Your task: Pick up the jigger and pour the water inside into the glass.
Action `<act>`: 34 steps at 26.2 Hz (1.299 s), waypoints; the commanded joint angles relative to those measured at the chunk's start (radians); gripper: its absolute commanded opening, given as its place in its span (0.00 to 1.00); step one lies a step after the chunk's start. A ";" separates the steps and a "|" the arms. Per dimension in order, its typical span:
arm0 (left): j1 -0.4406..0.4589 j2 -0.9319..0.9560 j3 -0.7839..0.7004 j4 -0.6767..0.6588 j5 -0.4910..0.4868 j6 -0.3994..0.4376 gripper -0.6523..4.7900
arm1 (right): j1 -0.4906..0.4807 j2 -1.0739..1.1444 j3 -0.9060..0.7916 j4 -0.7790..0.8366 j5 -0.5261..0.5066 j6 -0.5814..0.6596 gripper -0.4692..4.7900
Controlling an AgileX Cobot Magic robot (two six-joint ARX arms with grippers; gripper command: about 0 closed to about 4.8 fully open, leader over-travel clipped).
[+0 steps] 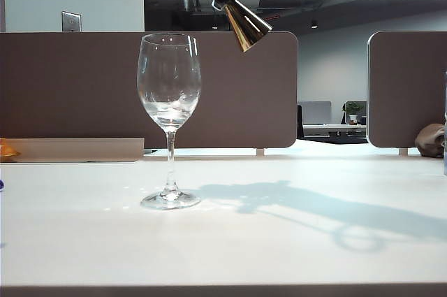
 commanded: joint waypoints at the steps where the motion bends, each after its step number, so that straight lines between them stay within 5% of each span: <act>1: 0.002 0.001 -0.001 0.002 0.008 0.008 0.11 | 0.003 -0.007 0.006 0.006 0.009 -0.034 0.09; 34: 0.002 0.001 -0.001 0.002 0.008 0.008 0.11 | 0.028 0.003 0.007 -0.006 0.106 -0.330 0.09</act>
